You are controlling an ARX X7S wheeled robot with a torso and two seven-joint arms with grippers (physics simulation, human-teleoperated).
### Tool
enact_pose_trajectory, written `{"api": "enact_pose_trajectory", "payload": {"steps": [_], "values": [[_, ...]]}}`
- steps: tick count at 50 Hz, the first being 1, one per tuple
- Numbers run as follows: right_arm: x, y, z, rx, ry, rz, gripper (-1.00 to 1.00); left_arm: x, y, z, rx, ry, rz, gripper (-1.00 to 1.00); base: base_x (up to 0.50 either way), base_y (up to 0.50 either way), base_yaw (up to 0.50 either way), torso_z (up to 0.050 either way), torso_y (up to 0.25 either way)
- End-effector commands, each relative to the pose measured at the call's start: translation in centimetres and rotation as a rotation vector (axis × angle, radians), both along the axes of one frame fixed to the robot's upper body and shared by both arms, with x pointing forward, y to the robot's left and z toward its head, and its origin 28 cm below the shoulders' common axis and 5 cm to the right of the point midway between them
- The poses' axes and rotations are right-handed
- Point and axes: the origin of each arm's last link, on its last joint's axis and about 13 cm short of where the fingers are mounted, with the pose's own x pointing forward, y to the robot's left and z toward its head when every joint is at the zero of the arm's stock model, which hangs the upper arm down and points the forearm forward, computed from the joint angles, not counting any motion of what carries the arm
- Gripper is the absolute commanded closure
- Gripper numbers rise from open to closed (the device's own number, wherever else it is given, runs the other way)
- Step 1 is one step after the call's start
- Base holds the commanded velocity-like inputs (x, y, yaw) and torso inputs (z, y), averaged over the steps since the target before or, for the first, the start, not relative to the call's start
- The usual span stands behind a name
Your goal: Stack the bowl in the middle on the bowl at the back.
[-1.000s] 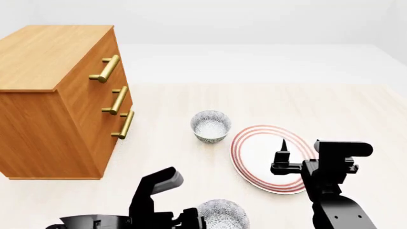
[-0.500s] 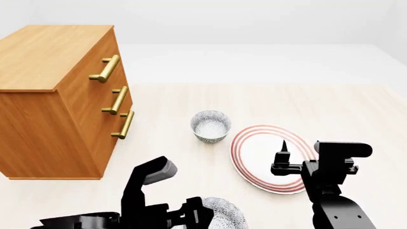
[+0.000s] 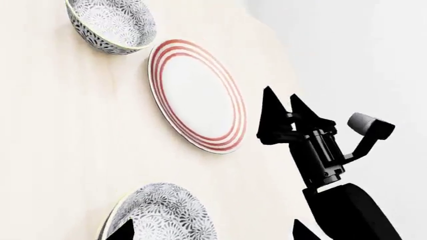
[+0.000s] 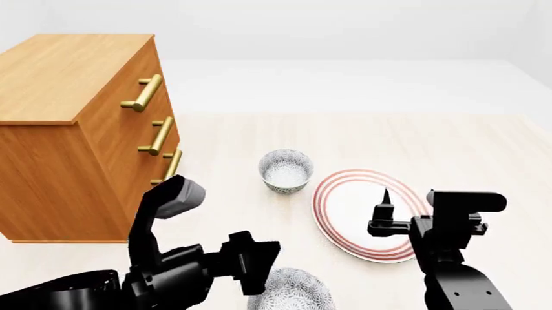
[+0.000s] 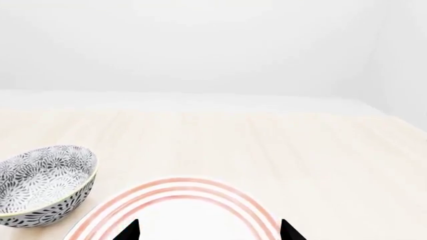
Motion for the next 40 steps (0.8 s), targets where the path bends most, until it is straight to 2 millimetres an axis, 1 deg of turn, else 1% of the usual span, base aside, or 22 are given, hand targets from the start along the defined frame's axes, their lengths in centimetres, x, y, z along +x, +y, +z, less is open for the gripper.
{"api": "enact_pose_trajectory", "payload": {"steps": [1,5,7,11,15,19,24,28,34,40], "values": [[-0.4,0.1,1.0,-0.012,-0.024,0.001,-1.0,0.9,0.8,1.8,-0.004,-0.193,0.075,-1.0,0.0,0.0,0.0,0.0,0.0],[-0.9,0.2,2.0,-0.022,-0.052,-0.001,-1.0,1.2,0.9,2.4,0.014,-0.368,0.101,-1.0,0.0,0.0,0.0,0.0,0.0],[-1.2,0.3,2.6,-0.024,-0.086,-0.015,-1.0,1.6,1.0,2.6,0.018,-0.416,0.117,-1.0,0.0,0.0,0.0,0.0,0.0],[-2.0,0.5,4.1,-0.034,-0.129,-0.019,-1.0,2.9,1.4,2.5,0.04,-0.507,0.171,-1.0,0.0,0.0,0.0,0.0,0.0],[-3.0,0.8,5.6,-0.046,-0.181,-0.022,-1.0,4.1,2.0,2.1,0.075,-0.663,0.28,-1.0,0.0,0.0,0.0,0.0,0.0],[-3.9,1.2,7.0,-0.065,-0.228,-0.02,-1.0,4.4,2.5,1.8,0.076,-0.773,0.347,-1.0,0.0,0.0,0.0,0.0,0.0],[-5.0,1.6,8.4,-0.084,-0.287,-0.021,-1.0,4.4,2.9,1.2,0.148,-0.942,0.498,-1.0,0.0,0.0,0.0,0.0,0.0],[-5.9,1.8,9.3,-0.089,-0.337,-0.022,-1.0,4.3,3.2,1.1,0.16,-0.995,0.549,-1.0,0.0,0.0,0.0,0.0,0.0],[-7.2,2.2,10.2,-0.113,-0.407,-0.008,-1.0,3.0,3.4,1.1,0.17,-1.108,0.62,-1.0,0.0,0.0,0.0,0.0,0.0],[-8.9,2.5,11.2,-0.143,-0.486,-0.004,-1.0,1.7,3.8,0.9,0.187,-1.201,0.71,-1.0,0.0,0.0,0.0,0.0,0.0]]}}
